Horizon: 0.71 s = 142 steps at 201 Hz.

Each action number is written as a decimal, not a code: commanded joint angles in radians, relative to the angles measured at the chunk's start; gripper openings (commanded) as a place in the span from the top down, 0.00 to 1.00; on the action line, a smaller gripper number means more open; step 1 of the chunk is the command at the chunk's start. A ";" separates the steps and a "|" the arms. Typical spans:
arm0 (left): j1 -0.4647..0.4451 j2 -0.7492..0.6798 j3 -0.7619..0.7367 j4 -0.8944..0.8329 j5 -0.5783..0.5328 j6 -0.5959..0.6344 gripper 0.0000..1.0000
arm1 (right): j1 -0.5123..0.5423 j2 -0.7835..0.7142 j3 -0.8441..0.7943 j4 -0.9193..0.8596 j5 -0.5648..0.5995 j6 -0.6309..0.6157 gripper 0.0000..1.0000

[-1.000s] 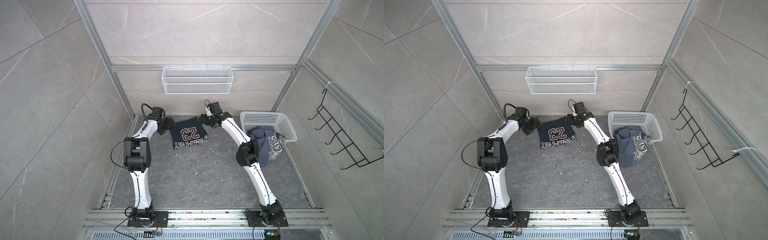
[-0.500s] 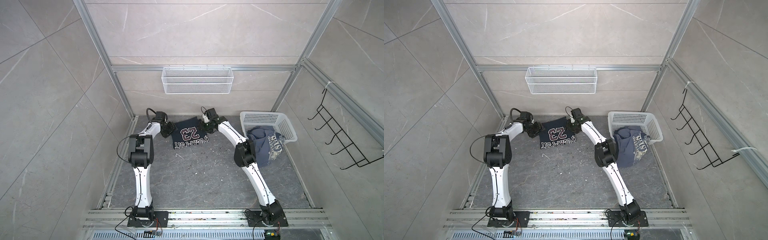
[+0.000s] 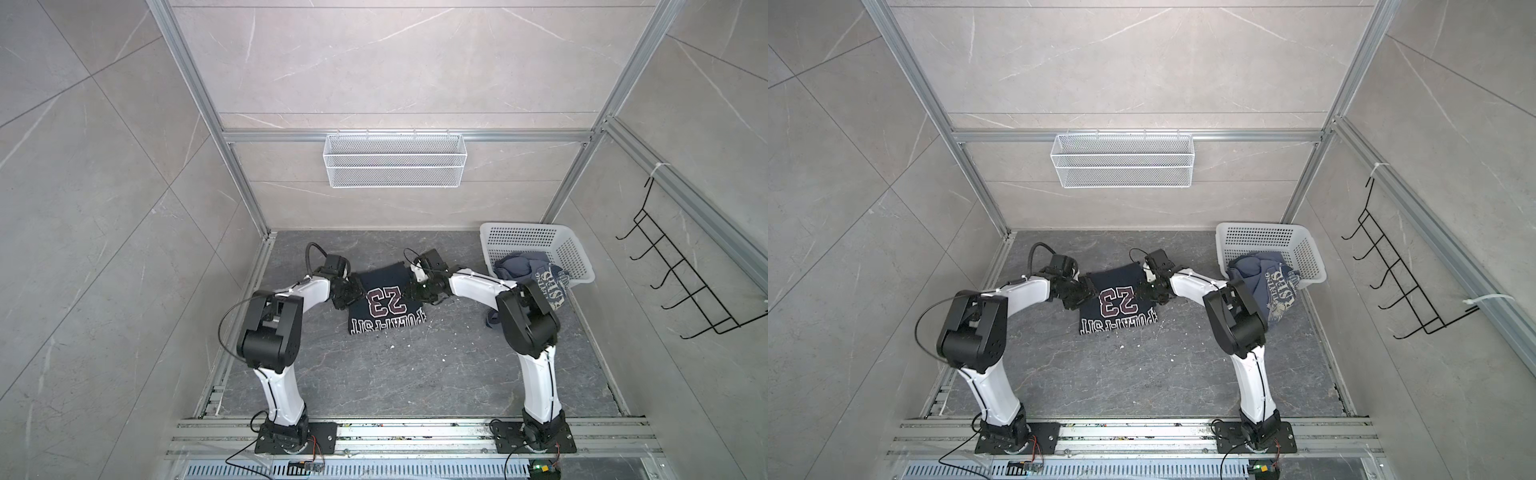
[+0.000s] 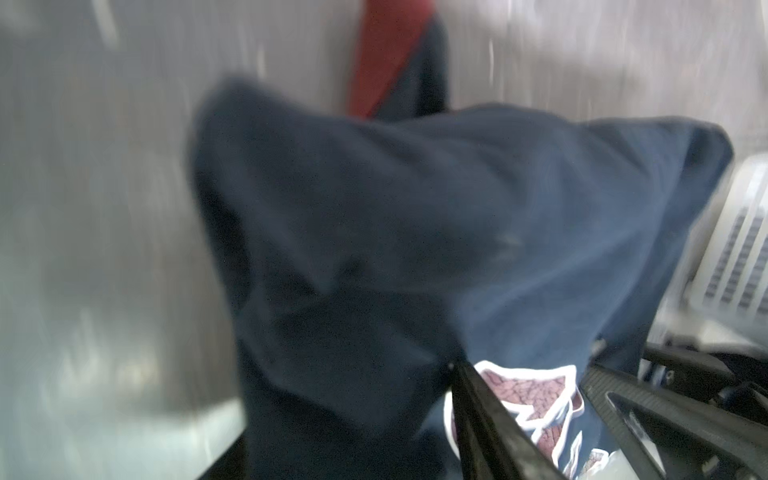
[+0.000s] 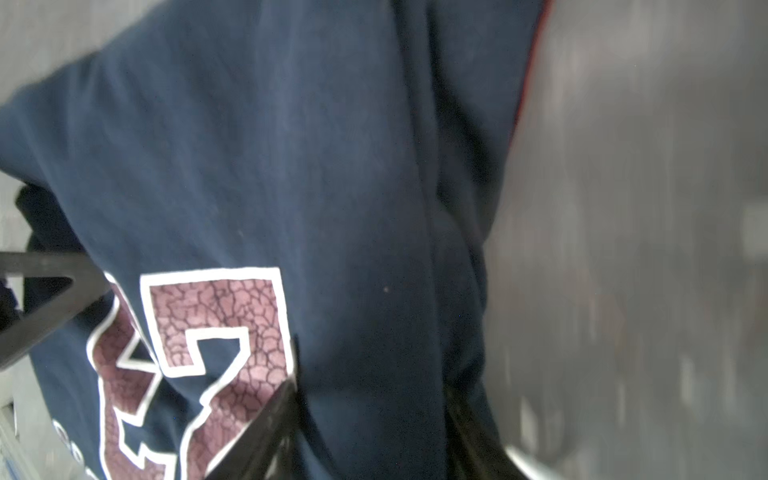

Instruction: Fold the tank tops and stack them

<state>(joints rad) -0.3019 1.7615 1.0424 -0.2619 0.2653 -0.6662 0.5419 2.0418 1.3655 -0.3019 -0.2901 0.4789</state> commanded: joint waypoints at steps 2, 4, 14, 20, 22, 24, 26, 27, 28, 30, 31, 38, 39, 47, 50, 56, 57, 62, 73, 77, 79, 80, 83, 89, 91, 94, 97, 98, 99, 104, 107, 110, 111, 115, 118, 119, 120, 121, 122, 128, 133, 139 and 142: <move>-0.070 -0.188 -0.147 0.041 -0.073 -0.082 0.41 | 0.010 -0.142 -0.196 0.069 0.010 0.032 0.38; -0.071 -0.201 -0.159 0.040 -0.077 -0.086 0.40 | 0.011 -0.153 -0.205 0.069 0.013 0.031 0.37; -0.069 -0.277 -0.213 0.042 -0.097 -0.113 0.34 | 0.010 -0.207 -0.237 0.052 0.039 0.020 0.33; -0.062 -0.319 -0.231 0.034 -0.123 -0.117 0.30 | 0.009 -0.229 -0.237 0.034 0.055 0.010 0.31; -0.059 -0.334 -0.237 0.031 -0.127 -0.116 0.28 | 0.008 -0.238 -0.234 0.022 0.062 0.005 0.30; -0.058 -0.345 -0.239 0.030 -0.135 -0.115 0.27 | 0.008 -0.240 -0.233 0.021 0.066 0.003 0.30; -0.055 -0.358 -0.243 0.030 -0.142 -0.112 0.25 | 0.006 -0.244 -0.230 0.015 0.073 -0.001 0.30; -0.053 -0.364 -0.245 0.031 -0.146 -0.111 0.25 | 0.006 -0.245 -0.227 0.012 0.077 -0.002 0.29; -0.051 -0.368 -0.245 0.031 -0.147 -0.110 0.24 | 0.004 -0.247 -0.223 0.010 0.079 -0.004 0.29; -0.047 -0.378 -0.248 0.032 -0.150 -0.106 0.23 | 0.003 -0.249 -0.220 0.004 0.085 -0.007 0.29; -0.044 -0.383 -0.250 0.033 -0.153 -0.104 0.22 | 0.002 -0.250 -0.217 0.002 0.088 -0.007 0.29; -0.020 -0.403 -0.257 0.052 -0.139 -0.089 0.19 | -0.008 -0.252 -0.194 -0.007 0.097 -0.014 0.28; -0.015 -0.404 -0.258 0.056 -0.132 -0.085 0.19 | -0.009 -0.251 -0.192 -0.008 0.098 -0.014 0.28; 0.024 -0.403 -0.255 0.087 -0.078 -0.068 0.18 | -0.024 -0.242 -0.162 -0.012 0.098 -0.017 0.28; 0.036 -0.398 -0.250 0.096 -0.057 -0.060 0.18 | -0.030 -0.237 -0.149 -0.014 0.094 -0.017 0.28; 0.048 -0.386 -0.237 0.107 -0.035 -0.045 0.18 | -0.039 -0.222 -0.120 -0.020 0.094 -0.018 0.28; 0.049 -0.383 -0.234 0.108 -0.032 -0.043 0.18 | -0.040 -0.220 -0.114 -0.022 0.094 -0.019 0.28; 0.052 -0.372 -0.220 0.108 -0.028 -0.024 0.18 | -0.045 -0.209 -0.093 -0.027 0.094 -0.021 0.28; 0.052 -0.332 -0.178 0.090 -0.012 0.006 0.19 | -0.052 -0.171 -0.031 -0.037 0.094 -0.029 0.28; 0.052 -0.317 -0.164 0.084 -0.004 0.014 0.19 | -0.054 -0.154 -0.006 -0.045 0.094 -0.031 0.28; 0.052 -0.309 -0.157 0.081 -0.003 0.017 0.19 | -0.055 -0.146 0.007 -0.050 0.094 -0.033 0.28; 0.051 -0.306 -0.154 0.080 -0.002 0.019 0.19 | -0.055 -0.140 0.013 -0.053 0.094 -0.033 0.28; 0.050 -0.296 -0.147 0.078 0.002 0.022 0.20 | -0.057 -0.126 0.033 -0.061 0.094 -0.035 0.29; 0.050 -0.279 -0.138 0.079 0.004 0.021 0.22 | -0.057 -0.097 0.069 -0.075 0.092 -0.040 0.30; 0.050 -0.274 -0.136 0.080 0.006 0.020 0.22 | -0.057 -0.089 0.079 -0.078 0.091 -0.042 0.30; 0.050 -0.268 -0.135 0.083 0.009 0.017 0.23 | -0.057 -0.076 0.094 -0.081 0.086 -0.043 0.31; 0.050 -0.262 -0.135 0.086 0.009 0.015 0.24 | -0.057 -0.064 0.108 -0.084 0.083 -0.044 0.31; 0.050 -0.260 -0.136 0.088 0.009 0.013 0.24 | -0.057 -0.060 0.111 -0.086 0.081 -0.045 0.31; 0.050 -0.258 -0.135 0.089 0.010 0.012 0.24 | -0.057 -0.056 0.115 -0.087 0.080 -0.045 0.32; 0.050 -0.253 -0.136 0.093 0.014 0.009 0.25 | -0.057 -0.041 0.132 -0.092 0.077 -0.043 0.32; 0.049 -0.248 -0.137 0.096 0.017 0.008 0.26 | -0.057 -0.031 0.143 -0.093 0.073 -0.044 0.33; 0.047 -0.244 -0.137 0.099 0.019 0.007 0.26 | -0.056 -0.022 0.152 -0.095 0.070 -0.045 0.33; 0.046 -0.241 -0.137 0.101 0.019 0.007 0.26 | -0.057 -0.019 0.154 -0.095 0.070 -0.045 0.34; 0.046 -0.236 -0.136 0.101 0.018 0.007 0.27 | -0.057 -0.006 0.167 -0.097 0.069 -0.045 0.34; 0.044 -0.231 -0.135 0.101 0.018 0.007 0.28 | -0.057 0.003 0.177 -0.098 0.070 -0.045 0.35; 0.044 -0.229 -0.135 0.100 0.017 0.007 0.28 | -0.057 0.007 0.179 -0.100 0.070 -0.045 0.35; 0.044 -0.228 -0.136 0.100 0.017 0.007 0.29 | -0.057 0.009 0.181 -0.100 0.071 -0.045 0.35; 0.043 -0.226 -0.135 0.099 0.016 0.007 0.29 | -0.057 0.012 0.184 -0.101 0.071 -0.045 0.35; 0.042 -0.224 -0.135 0.099 0.016 0.007 0.30 | -0.057 0.016 0.185 -0.101 0.071 -0.044 0.35; 0.041 -0.213 -0.134 0.099 0.017 0.005 0.32 | -0.057 0.034 0.204 -0.108 0.073 -0.046 0.36; 0.040 -0.206 -0.132 0.099 0.016 0.005 0.33 | -0.056 0.048 0.217 -0.112 0.074 -0.048 0.37; 0.037 -0.197 -0.132 0.099 0.014 0.004 0.34 | -0.057 0.065 0.230 -0.117 0.074 -0.049 0.38; 0.035 -0.193 -0.132 0.098 0.010 0.005 0.35 | -0.056 0.073 0.238 -0.119 0.073 -0.049 0.38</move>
<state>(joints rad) -0.2565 1.5410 0.8856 -0.1772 0.2558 -0.6788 0.4805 2.0384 1.5494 -0.3473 -0.2142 0.4480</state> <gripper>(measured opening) 0.673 0.631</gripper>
